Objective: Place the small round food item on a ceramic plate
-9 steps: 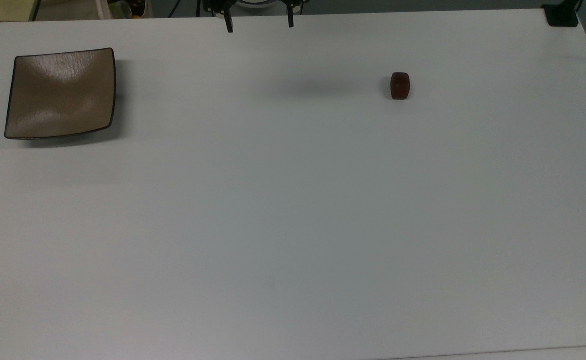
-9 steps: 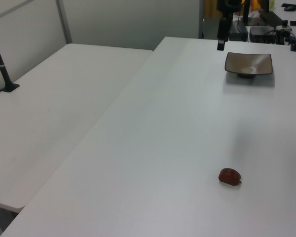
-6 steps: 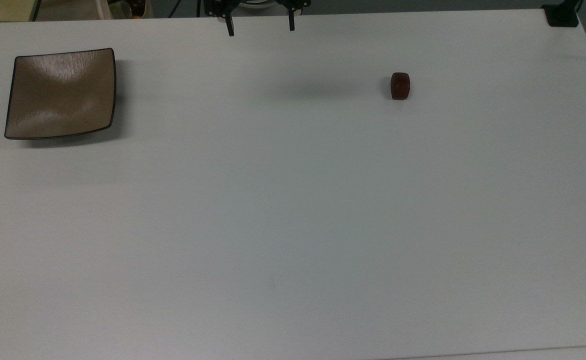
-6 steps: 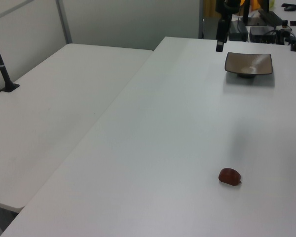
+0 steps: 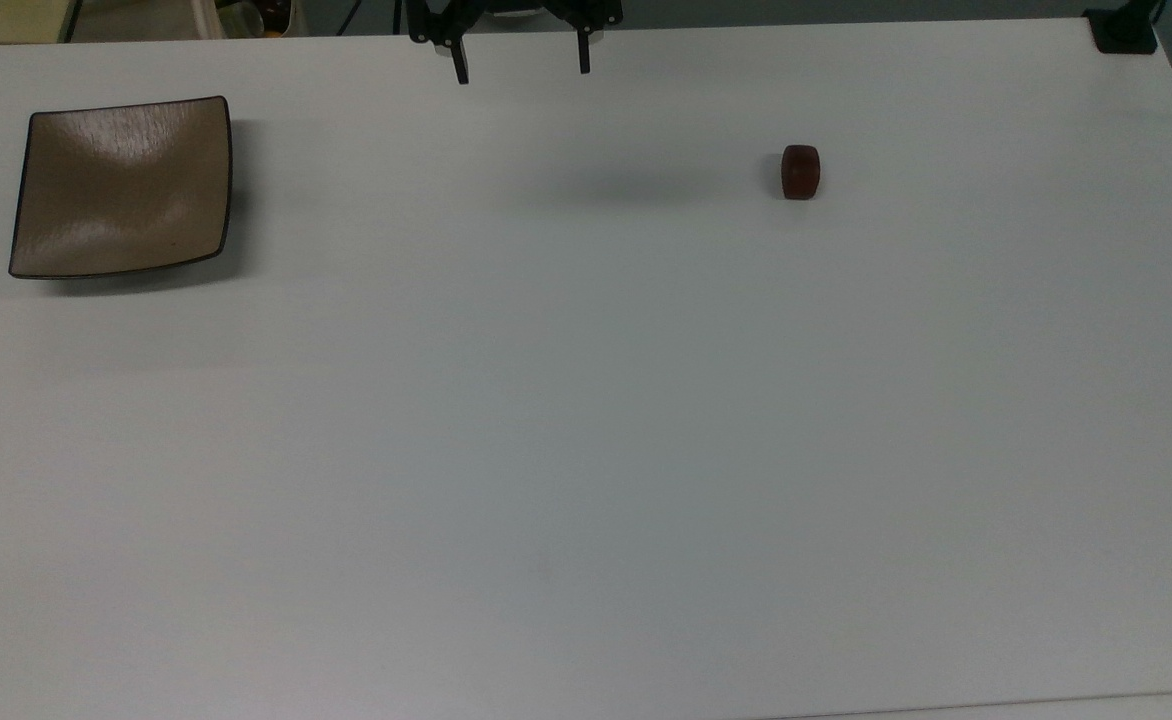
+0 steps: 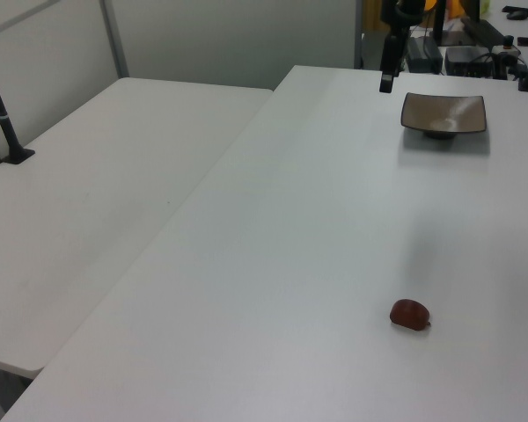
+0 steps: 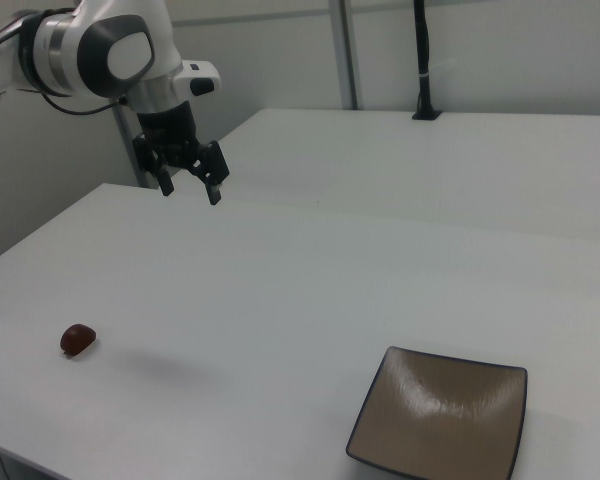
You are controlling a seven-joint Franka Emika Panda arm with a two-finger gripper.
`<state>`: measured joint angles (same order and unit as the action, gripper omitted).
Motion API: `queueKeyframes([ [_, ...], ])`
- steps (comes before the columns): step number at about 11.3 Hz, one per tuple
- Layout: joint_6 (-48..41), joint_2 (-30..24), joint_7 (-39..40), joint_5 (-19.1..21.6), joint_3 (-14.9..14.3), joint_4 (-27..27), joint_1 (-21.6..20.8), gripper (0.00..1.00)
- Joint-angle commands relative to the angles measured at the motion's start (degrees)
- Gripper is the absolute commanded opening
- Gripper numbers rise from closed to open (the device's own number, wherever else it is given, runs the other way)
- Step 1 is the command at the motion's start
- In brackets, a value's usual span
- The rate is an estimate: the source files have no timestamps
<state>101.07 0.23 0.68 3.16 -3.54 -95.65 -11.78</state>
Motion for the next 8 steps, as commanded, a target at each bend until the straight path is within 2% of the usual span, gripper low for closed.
queueKeyframes([
  [1,1.2,-0.1,0.4,0.9,0.4,-0.5,0.2,1.00],
  [3,0.4,-0.3,0.3,1.0,0.5,-0.7,-0.5,1.00],
  [6,-3.2,-2.2,0.0,1.0,1.0,-1.5,-5.0,1.00],
  [8,-5.7,-3.1,-3.0,1.0,5.0,-2.5,-5.2,1.00],
])
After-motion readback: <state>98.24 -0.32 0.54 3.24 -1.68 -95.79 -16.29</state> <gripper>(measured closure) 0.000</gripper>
